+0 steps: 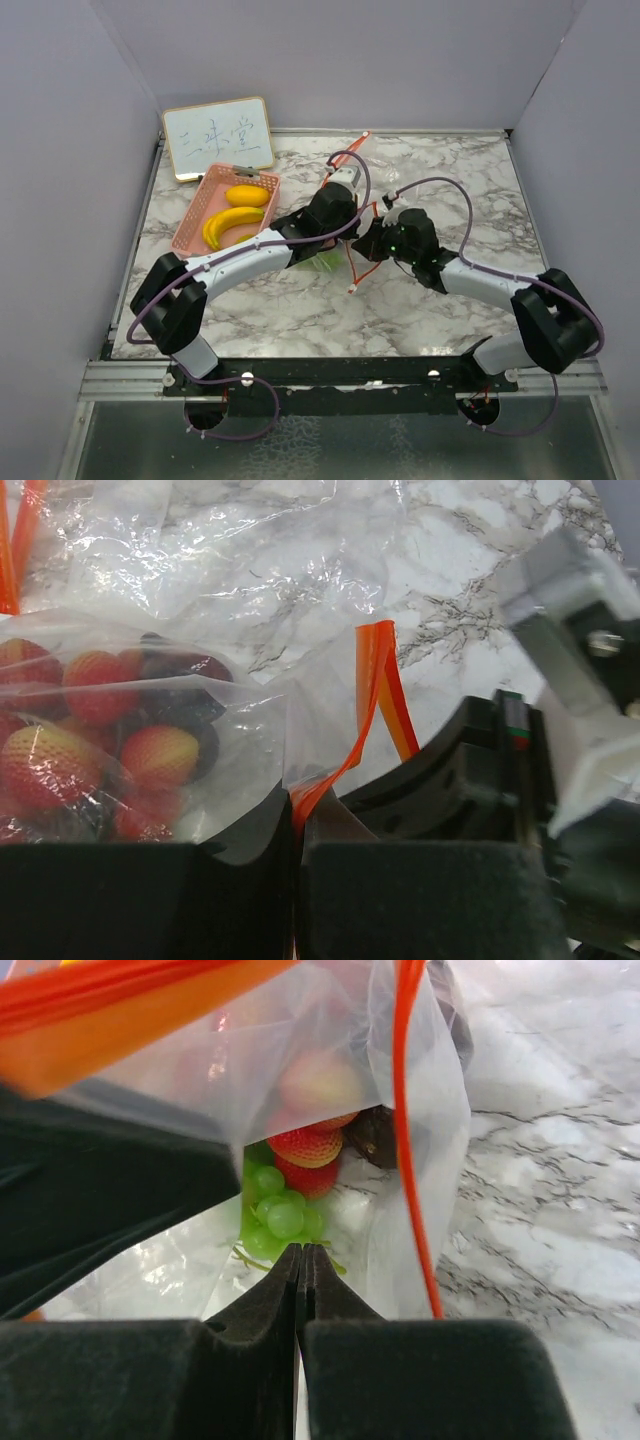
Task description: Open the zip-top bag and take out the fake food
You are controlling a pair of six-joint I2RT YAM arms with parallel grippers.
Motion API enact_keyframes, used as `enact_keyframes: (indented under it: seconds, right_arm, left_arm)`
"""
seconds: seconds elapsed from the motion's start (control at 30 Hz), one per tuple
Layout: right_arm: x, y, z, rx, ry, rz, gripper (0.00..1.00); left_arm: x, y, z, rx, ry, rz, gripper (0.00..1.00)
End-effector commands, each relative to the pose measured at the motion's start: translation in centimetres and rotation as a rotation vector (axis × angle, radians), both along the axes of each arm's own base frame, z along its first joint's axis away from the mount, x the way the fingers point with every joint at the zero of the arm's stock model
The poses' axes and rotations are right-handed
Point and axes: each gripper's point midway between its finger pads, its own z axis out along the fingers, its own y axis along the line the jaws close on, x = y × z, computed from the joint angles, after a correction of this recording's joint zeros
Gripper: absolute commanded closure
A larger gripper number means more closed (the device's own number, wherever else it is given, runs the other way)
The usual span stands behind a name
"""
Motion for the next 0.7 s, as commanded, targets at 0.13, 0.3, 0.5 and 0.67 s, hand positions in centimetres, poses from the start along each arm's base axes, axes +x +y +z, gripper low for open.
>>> enact_keyframes:
  seconds: [0.13, 0.3, 0.5, 0.67]
  right_arm:
    - [0.4, 5.0, 0.6, 0.213, -0.010, 0.179, 0.99]
    - [-0.3, 5.9, -0.8, 0.254, 0.012, 0.233, 0.98]
    - [-0.8, 6.7, -1.7, 0.307, 0.039, 0.273, 0.85]
    - [-1.1, 5.2, 0.9, 0.286, -0.032, 0.224, 0.84]
  left_arm:
    - [-0.6, -0.4, 2.9, -0.064, -0.049, -0.033, 1.00]
    - [-0.6, -1.0, 2.4, -0.065, -0.037, -0.049, 1.00]
    - [-0.4, -1.3, 2.0, -0.064, -0.028, -0.058, 1.00]
    - [-0.5, -1.1, 1.5, -0.040, -0.024, -0.064, 1.00]
